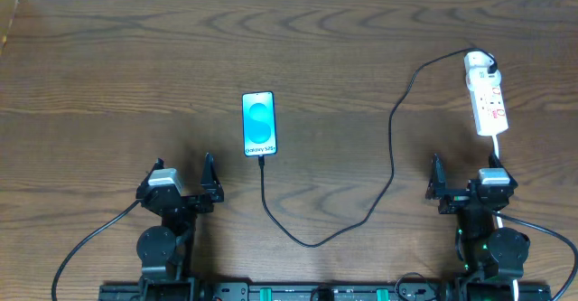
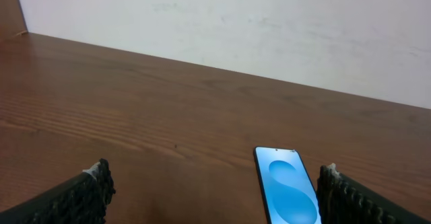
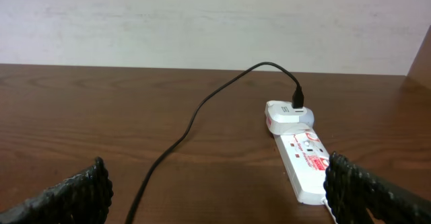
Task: Plug charger to phone and switch on socket
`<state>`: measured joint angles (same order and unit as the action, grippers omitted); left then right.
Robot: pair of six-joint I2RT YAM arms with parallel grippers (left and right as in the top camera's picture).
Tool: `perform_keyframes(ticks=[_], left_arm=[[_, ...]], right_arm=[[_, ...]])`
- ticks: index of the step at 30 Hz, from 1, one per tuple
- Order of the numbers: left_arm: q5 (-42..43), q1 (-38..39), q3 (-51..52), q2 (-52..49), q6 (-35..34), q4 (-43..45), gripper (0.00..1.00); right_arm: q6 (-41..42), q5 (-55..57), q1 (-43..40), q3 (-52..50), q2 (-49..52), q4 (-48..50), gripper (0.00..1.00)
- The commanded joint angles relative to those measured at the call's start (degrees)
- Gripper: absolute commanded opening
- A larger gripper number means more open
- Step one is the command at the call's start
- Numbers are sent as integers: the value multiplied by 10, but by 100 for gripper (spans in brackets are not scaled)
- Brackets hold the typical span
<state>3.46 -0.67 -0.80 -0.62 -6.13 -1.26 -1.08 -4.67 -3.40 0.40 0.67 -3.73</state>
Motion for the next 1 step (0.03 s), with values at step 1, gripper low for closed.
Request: perform_keyframes(ticks=[1], left_arm=[[-1,-2,6,3,5,-26,97]], right_arm=[[4,0,4,-1,-3,-2,99]])
